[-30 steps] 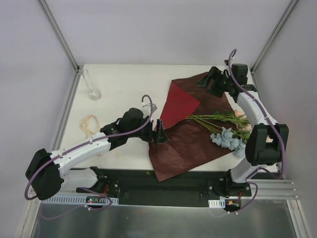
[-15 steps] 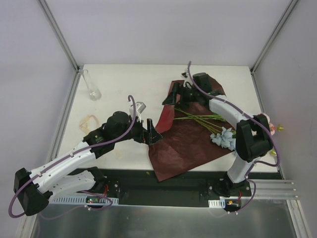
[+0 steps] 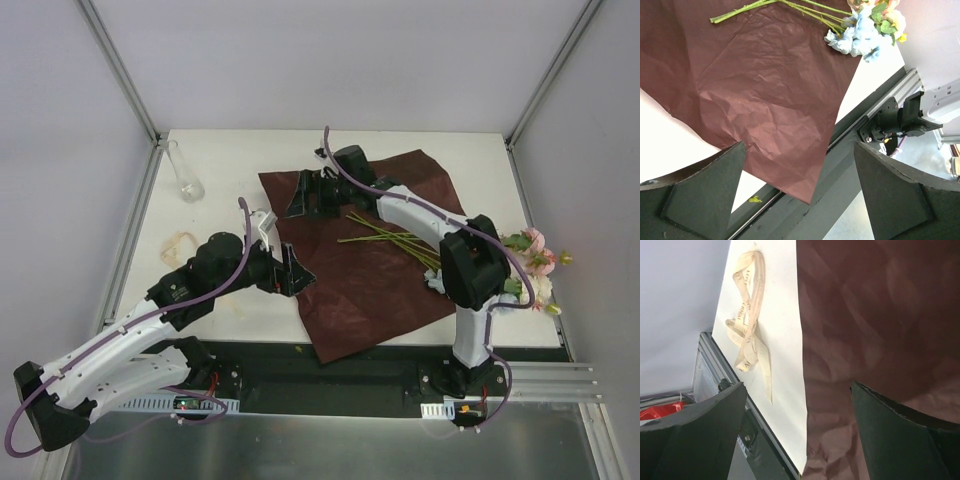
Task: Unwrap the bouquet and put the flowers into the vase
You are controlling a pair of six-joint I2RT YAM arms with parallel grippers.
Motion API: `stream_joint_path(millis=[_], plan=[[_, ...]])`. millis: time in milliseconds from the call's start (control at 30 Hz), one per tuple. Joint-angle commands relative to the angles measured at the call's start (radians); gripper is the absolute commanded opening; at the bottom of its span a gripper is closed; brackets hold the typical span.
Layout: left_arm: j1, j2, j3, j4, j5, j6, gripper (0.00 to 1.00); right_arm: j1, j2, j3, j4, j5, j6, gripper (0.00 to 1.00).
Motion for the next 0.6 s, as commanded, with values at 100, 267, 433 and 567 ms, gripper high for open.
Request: stream_joint_path(millis=[100,267,433,567], plan=[[-0.004,-0.004,0.015,-0.023,-0.028,0.047,0.92,-0.066,-0.327,-0.080,-0.215,0.171,-0.046,0.88],[-0.004,-0.001,0.032,-0.030,-0.027,0.084,0.94,-0.202,-0.474,-0.227,-0.355,0.355,0.148,0.86],[-0.004,-0.006,0.042,-0.047,-0.024,0.106,0.94,-0.340,-0.625,-0.395,-0.364,0.478,0.414,0.80],[-0.004,-0.019,0.047,-0.065,-0.017,0.115,0.94,-0.381,-0.691,-0.481,-0.413,0.664,0.644,0.67]])
